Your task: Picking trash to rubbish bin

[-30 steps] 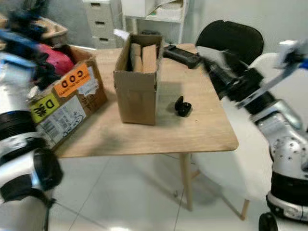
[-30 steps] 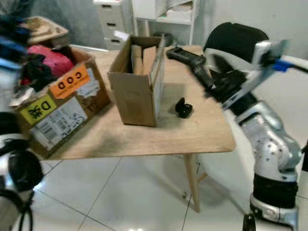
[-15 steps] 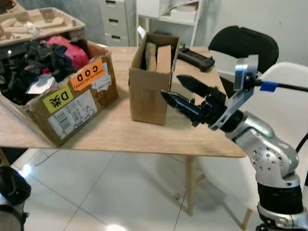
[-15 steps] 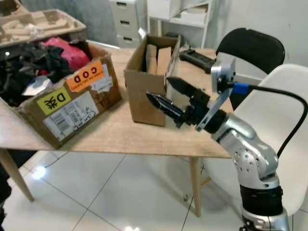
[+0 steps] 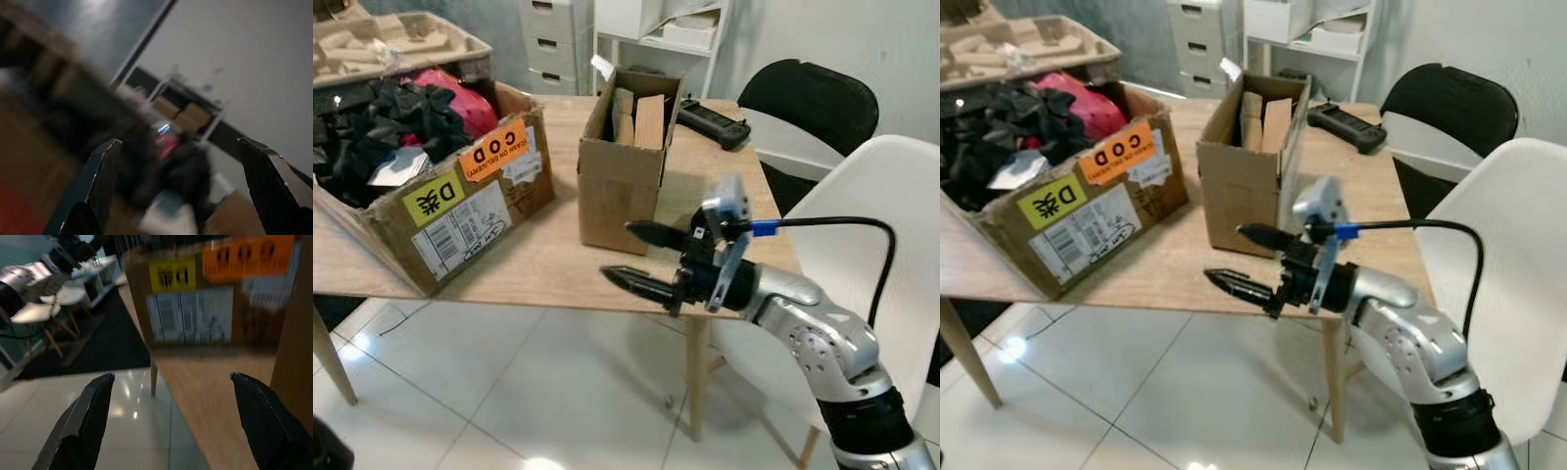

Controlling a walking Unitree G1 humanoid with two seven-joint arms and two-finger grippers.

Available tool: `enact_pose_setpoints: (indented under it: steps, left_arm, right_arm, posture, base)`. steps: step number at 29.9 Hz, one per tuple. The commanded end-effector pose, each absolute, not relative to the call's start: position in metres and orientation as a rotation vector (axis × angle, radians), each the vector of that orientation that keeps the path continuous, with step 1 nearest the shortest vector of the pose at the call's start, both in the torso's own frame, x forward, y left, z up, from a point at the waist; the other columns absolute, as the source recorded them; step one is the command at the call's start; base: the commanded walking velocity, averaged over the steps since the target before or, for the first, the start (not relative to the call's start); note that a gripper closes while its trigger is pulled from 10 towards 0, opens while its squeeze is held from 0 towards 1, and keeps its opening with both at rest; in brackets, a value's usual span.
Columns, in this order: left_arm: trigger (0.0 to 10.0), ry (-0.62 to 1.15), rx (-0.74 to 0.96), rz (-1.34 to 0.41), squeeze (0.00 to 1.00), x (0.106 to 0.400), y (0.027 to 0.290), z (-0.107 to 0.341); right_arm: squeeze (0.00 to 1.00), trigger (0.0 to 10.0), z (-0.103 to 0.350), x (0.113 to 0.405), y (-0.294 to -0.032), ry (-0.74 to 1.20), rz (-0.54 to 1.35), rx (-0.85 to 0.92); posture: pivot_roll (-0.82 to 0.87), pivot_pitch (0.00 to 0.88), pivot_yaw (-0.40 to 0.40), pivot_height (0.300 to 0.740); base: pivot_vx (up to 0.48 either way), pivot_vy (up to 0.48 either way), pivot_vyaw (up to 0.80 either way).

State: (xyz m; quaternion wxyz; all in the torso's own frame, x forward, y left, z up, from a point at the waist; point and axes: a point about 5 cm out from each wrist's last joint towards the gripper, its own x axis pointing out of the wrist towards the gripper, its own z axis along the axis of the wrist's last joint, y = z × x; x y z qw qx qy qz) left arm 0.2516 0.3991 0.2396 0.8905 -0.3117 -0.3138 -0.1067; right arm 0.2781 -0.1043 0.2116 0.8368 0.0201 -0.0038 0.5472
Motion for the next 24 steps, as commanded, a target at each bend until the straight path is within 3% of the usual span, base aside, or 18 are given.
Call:
enact_pose_setpoints:
  steps: [1,16,24]
  left_arm:
    - [10.0,-0.635,-0.655,-0.190,0.00,0.250,0.400,0.230]
    - [10.0,-0.539,-0.731,-0.066,0.00,0.241,0.409,0.185]
    - [10.0,-0.356,-0.792,0.001,0.00,0.244,0.394,0.133]
  right_arm:
    - [0.00,10.0,0.203,0.277,-0.103,0.022,1.166,0.030]
    - [0.00,10.0,0.153,0.281,-0.099,0.209,1.139,-0.007]
    - [0.00,10.0,0.109,0.289,-0.104,0.353,1.031,-0.064]
  posture:
    - [0.03,0.095,0.021,0.740]
    - [0.05,0.100,0.015,0.740]
    - [0.05,0.101,0.015,0.740]
  base:
    - [-0.315,0.000,0.00]
    - [-0.324,0.000,0.00]
    - [-0.336,0.000,0.00]
